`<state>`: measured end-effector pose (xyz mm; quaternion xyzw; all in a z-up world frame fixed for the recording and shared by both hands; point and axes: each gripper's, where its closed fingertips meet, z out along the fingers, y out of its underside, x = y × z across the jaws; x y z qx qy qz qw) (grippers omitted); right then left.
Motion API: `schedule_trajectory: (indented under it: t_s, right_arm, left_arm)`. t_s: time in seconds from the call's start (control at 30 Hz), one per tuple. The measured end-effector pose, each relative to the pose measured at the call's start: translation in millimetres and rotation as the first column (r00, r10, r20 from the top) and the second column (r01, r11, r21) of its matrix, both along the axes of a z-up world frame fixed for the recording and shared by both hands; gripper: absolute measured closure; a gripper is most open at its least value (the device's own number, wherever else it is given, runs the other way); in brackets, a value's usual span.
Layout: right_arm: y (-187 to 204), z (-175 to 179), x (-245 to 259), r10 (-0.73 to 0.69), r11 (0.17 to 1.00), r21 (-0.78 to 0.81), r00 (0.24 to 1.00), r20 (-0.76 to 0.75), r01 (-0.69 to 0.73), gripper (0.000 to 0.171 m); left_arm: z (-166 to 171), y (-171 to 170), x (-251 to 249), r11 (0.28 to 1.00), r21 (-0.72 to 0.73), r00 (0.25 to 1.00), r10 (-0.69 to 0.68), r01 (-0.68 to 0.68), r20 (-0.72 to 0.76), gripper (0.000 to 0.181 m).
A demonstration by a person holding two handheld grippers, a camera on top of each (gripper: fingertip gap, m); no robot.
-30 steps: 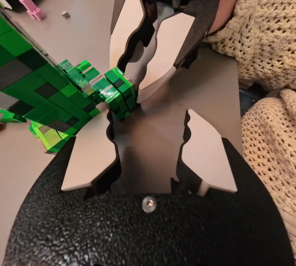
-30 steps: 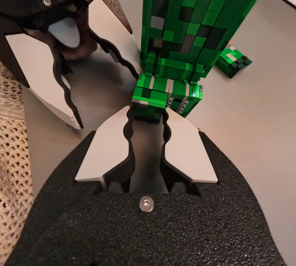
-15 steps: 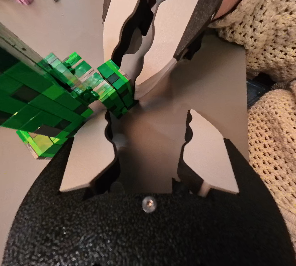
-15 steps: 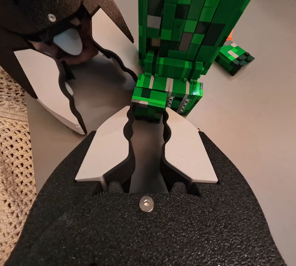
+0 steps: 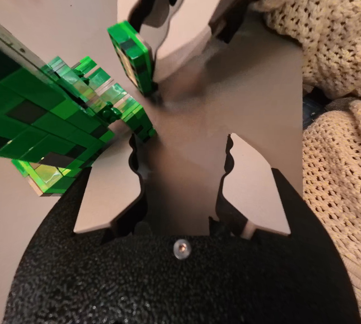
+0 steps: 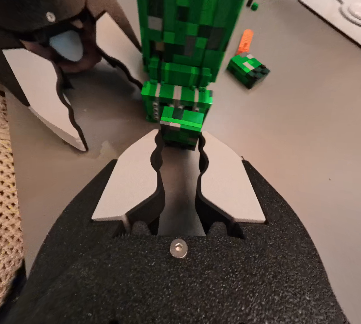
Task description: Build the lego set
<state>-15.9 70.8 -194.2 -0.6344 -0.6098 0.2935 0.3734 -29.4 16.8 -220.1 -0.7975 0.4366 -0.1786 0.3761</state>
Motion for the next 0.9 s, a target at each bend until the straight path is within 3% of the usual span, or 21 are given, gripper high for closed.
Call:
schedule_trajectory:
  t_s: [0.13, 0.43, 0.63, 0.77, 0.9]
  right_arm:
    - [13.6, 7.9, -1.1, -0.011, 1.0, -0.015, 0.999, -0.04, 0.01, 0.137]
    - [18.5, -9.9, -10.8, -0.018, 1.0, 0.009, 0.999, 0.035, 0.018, 0.137]
    - [29.1, -10.1, 11.8, -0.117, 0.993, 0.021, 0.988, 0.098, 0.115, 0.137]
    - [25.2, -14.8, 12.0, -0.093, 0.995, -0.022, 0.992, 0.082, 0.095, 0.136]
    - [22.6, -17.7, 14.3, -0.103, 0.995, 0.01, 0.99, 0.095, 0.102, 0.114]
  left_arm:
    - [-0.5, -1.2, 1.0, 1.0, 0.002, 1.0, -0.011, 0.011, -0.003, 0.091]
    - [-1.8, -4.7, 3.2, 0.999, -0.009, 0.999, -0.04, 0.04, -0.002, 0.086]
    - [-0.5, -17.1, -0.6, 0.998, 0.006, 0.998, -0.062, 0.062, 0.001, 0.089]
    - [11.5, -26.8, -5.8, 0.996, 0.056, 0.995, -0.076, 0.072, 0.069, 0.107]
    - [34.9, -16.9, -30.6, 0.973, 0.22, 0.989, 0.037, -0.068, 0.144, 0.133]
